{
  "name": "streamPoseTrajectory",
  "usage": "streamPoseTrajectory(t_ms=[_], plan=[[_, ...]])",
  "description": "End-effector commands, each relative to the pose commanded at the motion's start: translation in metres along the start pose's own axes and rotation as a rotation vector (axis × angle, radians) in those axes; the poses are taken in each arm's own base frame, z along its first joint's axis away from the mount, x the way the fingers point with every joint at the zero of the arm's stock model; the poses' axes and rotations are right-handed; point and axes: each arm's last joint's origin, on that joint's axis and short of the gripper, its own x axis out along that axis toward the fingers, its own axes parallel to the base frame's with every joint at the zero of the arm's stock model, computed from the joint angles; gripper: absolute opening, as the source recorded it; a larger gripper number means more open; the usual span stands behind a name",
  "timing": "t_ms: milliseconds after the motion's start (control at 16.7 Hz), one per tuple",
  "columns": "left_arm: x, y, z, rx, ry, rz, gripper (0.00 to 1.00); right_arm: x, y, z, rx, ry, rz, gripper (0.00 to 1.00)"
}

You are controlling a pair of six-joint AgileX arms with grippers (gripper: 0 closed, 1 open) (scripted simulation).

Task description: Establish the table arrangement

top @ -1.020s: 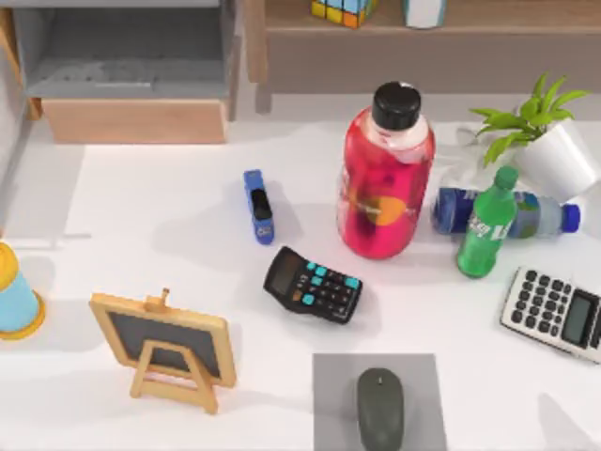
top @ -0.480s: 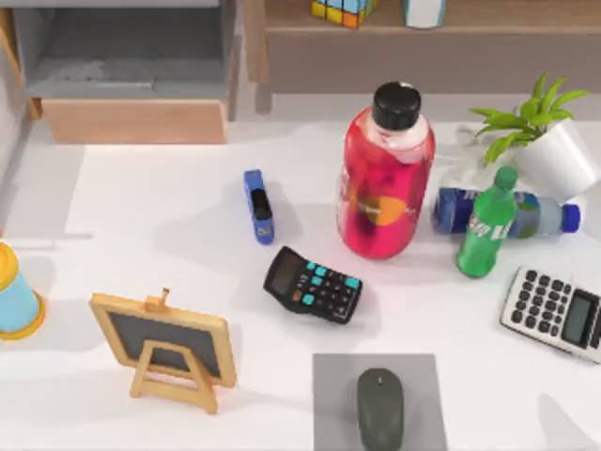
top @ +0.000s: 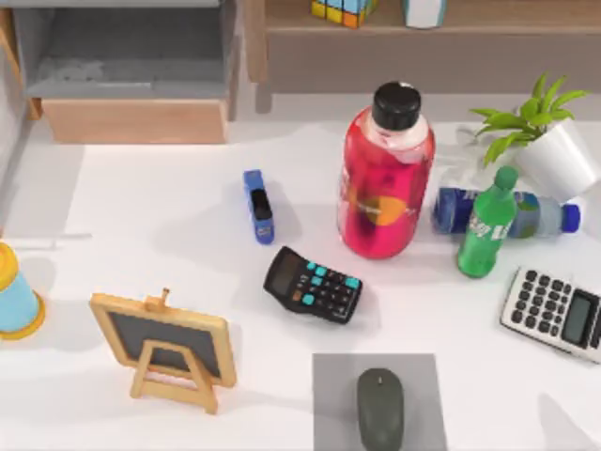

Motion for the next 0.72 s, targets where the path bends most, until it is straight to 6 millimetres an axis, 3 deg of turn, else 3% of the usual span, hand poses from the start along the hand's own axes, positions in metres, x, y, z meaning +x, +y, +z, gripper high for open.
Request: streamPoseTrajectory(t_ms=[420,720], plan=[[0.059,0.002,-0.001,0.005,-0.001,0.006,0.0,0.0,0.0,0.0,0.0,0.0,0.0,1.0],[0.061,0.0,-0.001,-0.005,0.005,-0.007,0.0,0.0,0.0,0.0,0.0,0.0,0.0,1.0]])
